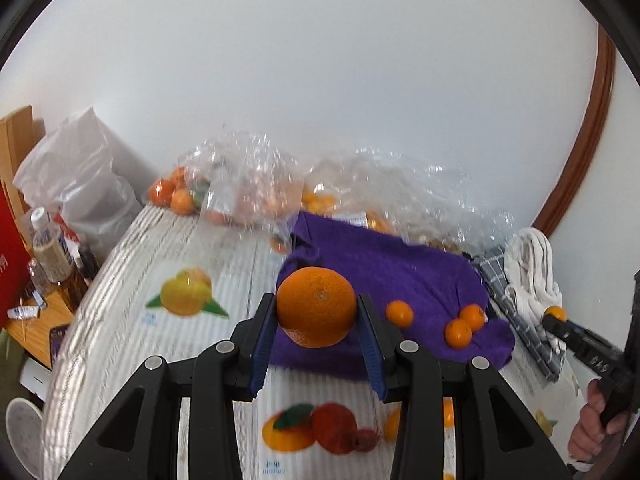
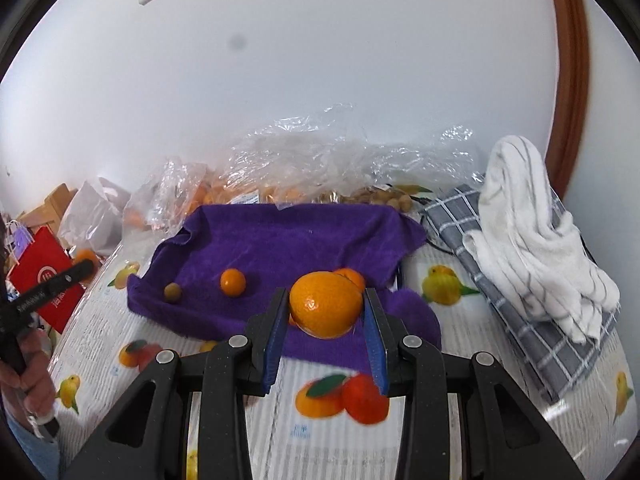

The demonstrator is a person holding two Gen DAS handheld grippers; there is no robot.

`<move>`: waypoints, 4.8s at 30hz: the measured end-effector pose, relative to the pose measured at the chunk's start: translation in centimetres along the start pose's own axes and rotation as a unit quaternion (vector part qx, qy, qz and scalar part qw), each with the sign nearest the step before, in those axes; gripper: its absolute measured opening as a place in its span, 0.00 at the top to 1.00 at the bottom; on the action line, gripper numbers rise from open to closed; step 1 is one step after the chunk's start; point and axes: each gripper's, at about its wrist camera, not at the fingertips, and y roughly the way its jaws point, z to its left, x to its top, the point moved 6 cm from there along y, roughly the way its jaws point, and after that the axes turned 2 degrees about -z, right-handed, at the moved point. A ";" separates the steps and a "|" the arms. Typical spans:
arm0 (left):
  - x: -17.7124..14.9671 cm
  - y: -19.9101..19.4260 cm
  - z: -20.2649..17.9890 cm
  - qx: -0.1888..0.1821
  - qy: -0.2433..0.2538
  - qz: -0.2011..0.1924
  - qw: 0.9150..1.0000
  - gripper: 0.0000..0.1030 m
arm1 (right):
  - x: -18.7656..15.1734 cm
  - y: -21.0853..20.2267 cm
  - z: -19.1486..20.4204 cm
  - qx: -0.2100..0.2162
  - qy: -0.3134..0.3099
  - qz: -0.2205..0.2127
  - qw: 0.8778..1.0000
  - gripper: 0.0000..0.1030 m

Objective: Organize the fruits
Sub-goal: 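Lift and carry both held oranges over the purple towel, then open both tools to drop the oranges onto the towel, then grasp an orange with the right tool while the left tool grasps a small red fruit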

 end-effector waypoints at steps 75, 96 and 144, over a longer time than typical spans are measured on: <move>-7.7 1.3 -0.1 0.022 0.068 0.036 0.997 0.55 | -5.8 2.1 1.5 -0.039 -0.023 0.038 0.998 0.42; -8.5 2.8 1.9 0.042 0.018 0.052 0.998 0.55 | -8.3 4.6 4.6 0.076 -0.010 0.047 0.996 0.51; -12.3 3.8 -3.4 -0.055 0.097 0.131 0.985 0.78 | -10.0 6.0 3.5 0.054 0.010 0.072 0.996 0.70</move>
